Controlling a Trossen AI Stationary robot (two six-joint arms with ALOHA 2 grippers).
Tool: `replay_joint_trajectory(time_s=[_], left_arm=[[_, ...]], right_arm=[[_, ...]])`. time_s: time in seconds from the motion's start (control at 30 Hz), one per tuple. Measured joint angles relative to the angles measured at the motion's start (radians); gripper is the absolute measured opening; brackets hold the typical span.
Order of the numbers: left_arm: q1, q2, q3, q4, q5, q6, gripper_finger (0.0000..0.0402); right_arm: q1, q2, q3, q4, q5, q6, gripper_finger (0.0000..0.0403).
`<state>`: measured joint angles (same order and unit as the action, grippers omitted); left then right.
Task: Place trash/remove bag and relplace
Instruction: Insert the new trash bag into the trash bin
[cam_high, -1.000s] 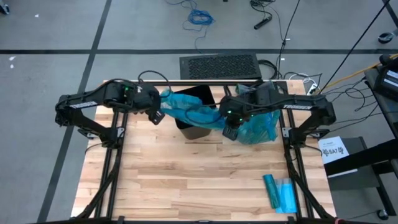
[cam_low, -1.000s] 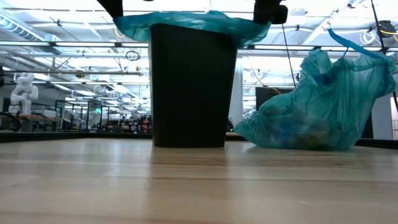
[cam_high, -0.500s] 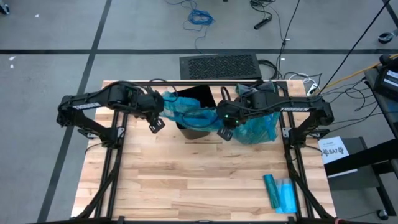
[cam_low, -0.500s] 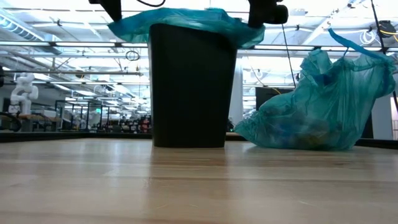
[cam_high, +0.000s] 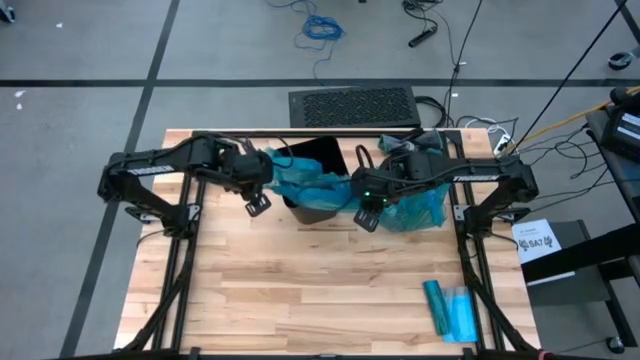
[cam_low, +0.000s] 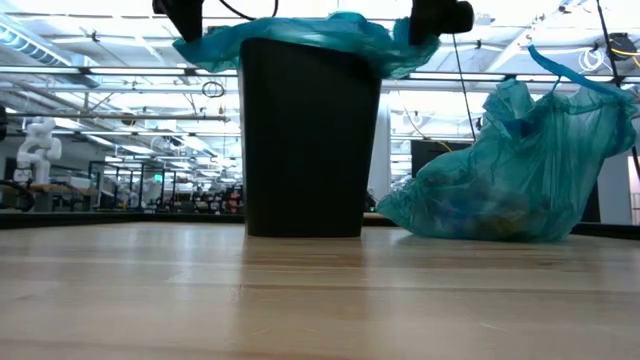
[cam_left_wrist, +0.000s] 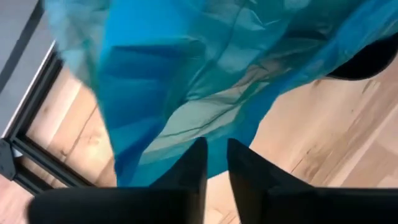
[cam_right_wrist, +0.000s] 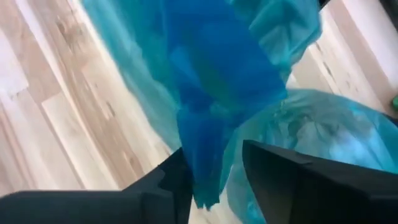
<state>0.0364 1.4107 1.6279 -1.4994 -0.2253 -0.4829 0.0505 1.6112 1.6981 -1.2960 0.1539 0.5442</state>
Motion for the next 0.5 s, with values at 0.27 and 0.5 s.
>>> replay_joint_trajectory(time_s=[0.27, 0.5], left_arm=[[-0.006, 0.058, 0.0, 0.001, 0.062, 0.016, 0.0128], [-0.039, 0.004, 0.028, 0.043, 0.083, -0.094, 0.013]], right_arm=[[0.059, -0.078, 0.0, -0.045, 0.001, 0.053, 0.0139], [0.07, -0.144, 0.0, -0.032, 0.012, 0.102, 0.0139]])
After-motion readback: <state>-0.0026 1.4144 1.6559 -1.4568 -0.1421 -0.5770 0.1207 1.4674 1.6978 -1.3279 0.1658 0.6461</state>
